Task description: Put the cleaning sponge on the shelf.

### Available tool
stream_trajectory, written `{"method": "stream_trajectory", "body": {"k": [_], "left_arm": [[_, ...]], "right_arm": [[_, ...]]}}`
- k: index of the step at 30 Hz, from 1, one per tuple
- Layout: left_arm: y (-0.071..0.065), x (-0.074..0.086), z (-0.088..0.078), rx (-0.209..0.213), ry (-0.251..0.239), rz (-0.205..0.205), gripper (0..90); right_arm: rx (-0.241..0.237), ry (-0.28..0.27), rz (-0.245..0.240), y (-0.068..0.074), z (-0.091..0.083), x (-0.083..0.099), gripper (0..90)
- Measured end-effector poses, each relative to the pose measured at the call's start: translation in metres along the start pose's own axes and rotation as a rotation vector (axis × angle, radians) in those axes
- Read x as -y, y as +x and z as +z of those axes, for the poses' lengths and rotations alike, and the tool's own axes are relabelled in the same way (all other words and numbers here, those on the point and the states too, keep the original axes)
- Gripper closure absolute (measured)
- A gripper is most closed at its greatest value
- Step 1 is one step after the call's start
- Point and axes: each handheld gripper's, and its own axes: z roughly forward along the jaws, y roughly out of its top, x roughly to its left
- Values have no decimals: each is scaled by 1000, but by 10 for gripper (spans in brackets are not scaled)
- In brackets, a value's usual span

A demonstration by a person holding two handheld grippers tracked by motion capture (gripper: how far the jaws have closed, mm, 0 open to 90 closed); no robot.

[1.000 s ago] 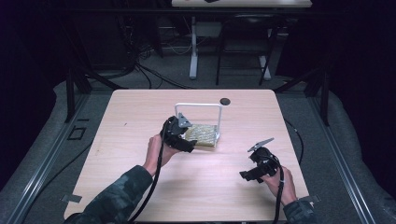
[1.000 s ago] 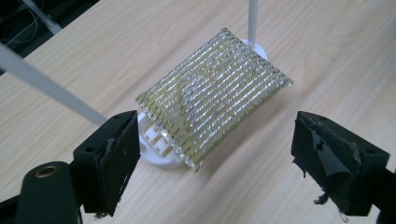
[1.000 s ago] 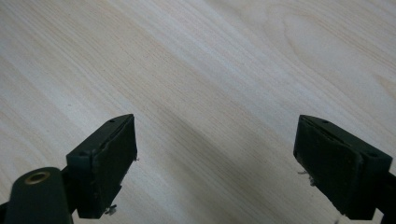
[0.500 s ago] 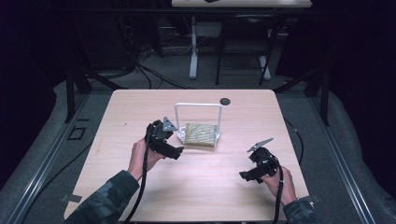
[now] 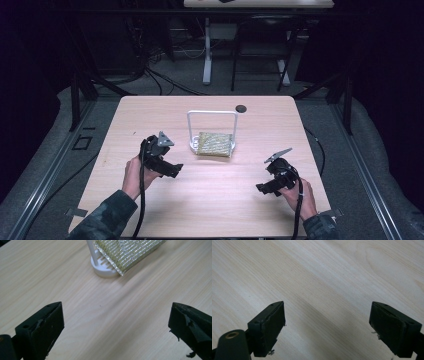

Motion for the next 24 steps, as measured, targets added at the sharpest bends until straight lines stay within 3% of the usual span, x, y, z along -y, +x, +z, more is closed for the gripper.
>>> {"method": "stream_trajectory", "body": {"k": [12,24], "left_arm": [[7,42,-5,7,64,-60,1],[17,74,-4,-13,117,-90,1]], "right_arm": [[1,7,-1,1,2,-1,127],[1,11,-8,1,3,-1,127]]}}
